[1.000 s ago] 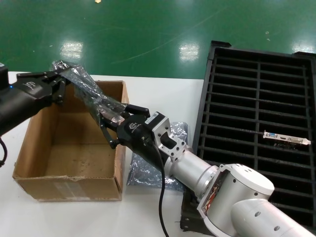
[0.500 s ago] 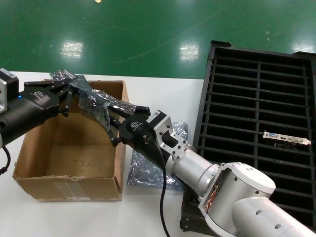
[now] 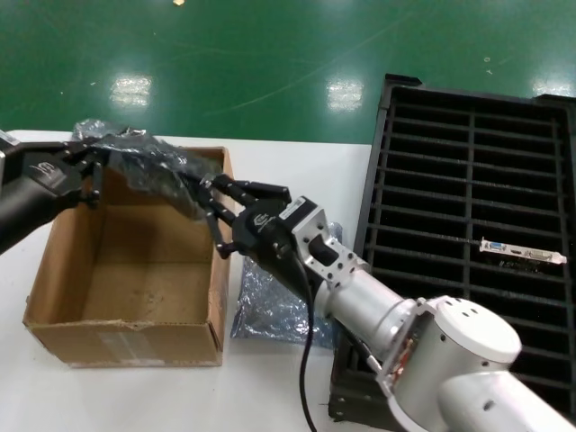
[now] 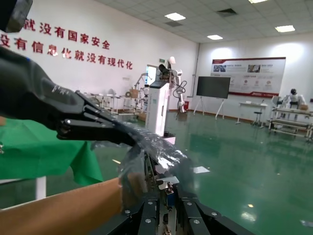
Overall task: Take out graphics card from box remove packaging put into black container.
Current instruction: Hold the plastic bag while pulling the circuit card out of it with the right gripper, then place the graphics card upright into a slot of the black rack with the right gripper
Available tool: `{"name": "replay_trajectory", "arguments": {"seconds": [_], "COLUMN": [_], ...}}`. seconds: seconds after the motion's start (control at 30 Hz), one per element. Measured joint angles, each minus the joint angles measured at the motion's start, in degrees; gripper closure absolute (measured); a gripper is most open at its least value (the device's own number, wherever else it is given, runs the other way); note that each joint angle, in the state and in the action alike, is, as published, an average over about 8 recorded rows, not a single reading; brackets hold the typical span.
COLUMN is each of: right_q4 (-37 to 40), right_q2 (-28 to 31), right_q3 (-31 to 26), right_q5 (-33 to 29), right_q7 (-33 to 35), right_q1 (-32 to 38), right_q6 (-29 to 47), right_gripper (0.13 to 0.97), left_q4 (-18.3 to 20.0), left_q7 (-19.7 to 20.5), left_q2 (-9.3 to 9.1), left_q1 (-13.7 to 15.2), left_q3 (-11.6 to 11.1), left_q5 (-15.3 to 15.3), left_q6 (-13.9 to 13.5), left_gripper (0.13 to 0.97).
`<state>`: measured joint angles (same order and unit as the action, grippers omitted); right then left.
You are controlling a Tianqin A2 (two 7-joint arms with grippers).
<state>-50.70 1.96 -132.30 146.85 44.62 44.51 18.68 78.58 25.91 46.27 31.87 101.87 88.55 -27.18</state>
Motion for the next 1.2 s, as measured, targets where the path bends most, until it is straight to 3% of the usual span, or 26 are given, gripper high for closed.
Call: {"name": "replay_trajectory", "arguments": {"seconds": [0.3,0.5,0.67,0.83,1.03,1.2], "right_q4": [-19.1,-32.9,-44.9,-55.8,-63.9,-66.4], "right_q2": [10.9,21.8,30.6,37.1,40.8,39.1], "right_q3": [-6.0,-15.6,-22.1,-24.5,-25.2,-25.1], "right_q5": [-10.8,-7.1,2.2,8.2,10.3,10.8], "right_q7": [-15.6,-19.6,-14.0,-6.2,1.1,9.7], "right_q1": [-2.0,1.3,5.4,8.9,15.2,21.0], "right_q6": [-11.9,-23.3,-33.6,-43.1,-53.1,-63.7], "right_gripper": [0.909,0.909,0.909,0.909,0.909,0.909], "left_q4": [-2.3,-3.8,-4.4,-4.0,-3.4,-4.2], "left_q7": [-3.7,-6.8,-8.7,-10.7,-14.0,-16.4], "left_q2": [-0.96,-2.34,-4.23,-7.20,-12.59,-17.62], "left_q1": [-0.3,0.0,0.0,-0.7,-2.0,-2.6], "left_q3": [-2.2,-4.1,-6.0,-8.9,-13.2,-15.8], "left_q5": [0.2,3.4,7.4,12.3,19.5,25.2], "left_q6": [2.7,2.6,1.9,1.0,-1.4,-4.2], "left_gripper": [0.958,0.958,0.958,0.958,0.958,0.958]}}
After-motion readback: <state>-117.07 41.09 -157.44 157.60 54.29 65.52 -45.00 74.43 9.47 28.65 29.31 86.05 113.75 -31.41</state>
